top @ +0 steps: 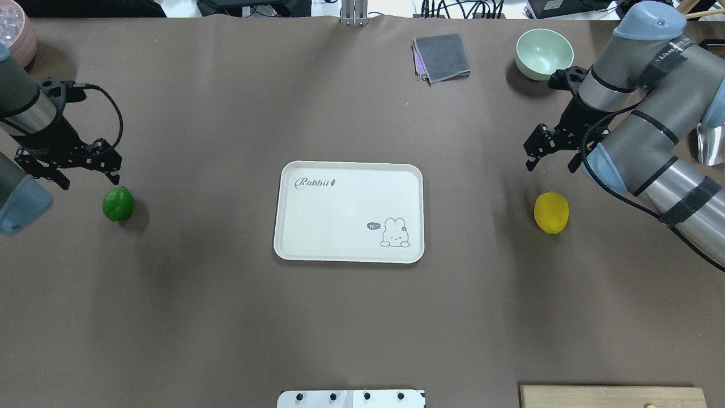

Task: Place all lemons on tray

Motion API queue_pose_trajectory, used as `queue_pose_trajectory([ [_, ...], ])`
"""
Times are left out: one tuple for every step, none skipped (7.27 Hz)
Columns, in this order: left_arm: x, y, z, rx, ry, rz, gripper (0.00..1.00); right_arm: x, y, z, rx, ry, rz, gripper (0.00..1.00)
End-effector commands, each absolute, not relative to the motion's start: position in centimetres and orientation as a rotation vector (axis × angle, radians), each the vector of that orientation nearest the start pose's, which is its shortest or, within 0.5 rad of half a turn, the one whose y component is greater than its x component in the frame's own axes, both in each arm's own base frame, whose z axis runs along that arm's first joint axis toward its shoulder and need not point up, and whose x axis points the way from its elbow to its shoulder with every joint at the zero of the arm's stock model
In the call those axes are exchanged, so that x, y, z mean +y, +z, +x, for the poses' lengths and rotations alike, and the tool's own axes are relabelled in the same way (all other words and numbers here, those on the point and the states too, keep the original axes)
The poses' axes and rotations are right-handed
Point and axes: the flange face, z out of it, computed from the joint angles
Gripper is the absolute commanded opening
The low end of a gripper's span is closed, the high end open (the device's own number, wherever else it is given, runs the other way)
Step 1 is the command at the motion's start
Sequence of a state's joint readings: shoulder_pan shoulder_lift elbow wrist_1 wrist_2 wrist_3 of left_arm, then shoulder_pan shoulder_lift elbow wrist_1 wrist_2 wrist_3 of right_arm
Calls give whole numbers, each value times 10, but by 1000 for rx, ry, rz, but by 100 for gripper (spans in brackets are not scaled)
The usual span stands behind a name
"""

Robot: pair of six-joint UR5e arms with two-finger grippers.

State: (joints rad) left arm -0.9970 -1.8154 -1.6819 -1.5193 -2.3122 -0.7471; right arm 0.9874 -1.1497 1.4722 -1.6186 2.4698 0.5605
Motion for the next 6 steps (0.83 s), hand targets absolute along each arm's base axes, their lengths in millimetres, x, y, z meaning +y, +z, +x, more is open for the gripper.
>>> queue_pose_trajectory([
  [-525, 494, 287, 740, -20, -208, 97, -572, 467, -323, -877, -146, -302, 99],
  [-528, 501, 290, 748, -19, -200, 97, -568, 474, -322, -873, -142, -317, 99],
  [-525, 505, 297, 747, -28, -210, 97, -562, 481, -323, -879, -143, -338, 99],
  [-523, 507, 301, 745, -26, -200, 97, -552, 490, -331, -868, -154, -359, 99],
  [-519, 512, 308, 745, -34, -200, 97, -547, 491, -339, -857, -159, -378, 99],
  [-519, 517, 311, 754, -45, -196, 96, -545, 492, -342, -852, -162, -387, 98],
])
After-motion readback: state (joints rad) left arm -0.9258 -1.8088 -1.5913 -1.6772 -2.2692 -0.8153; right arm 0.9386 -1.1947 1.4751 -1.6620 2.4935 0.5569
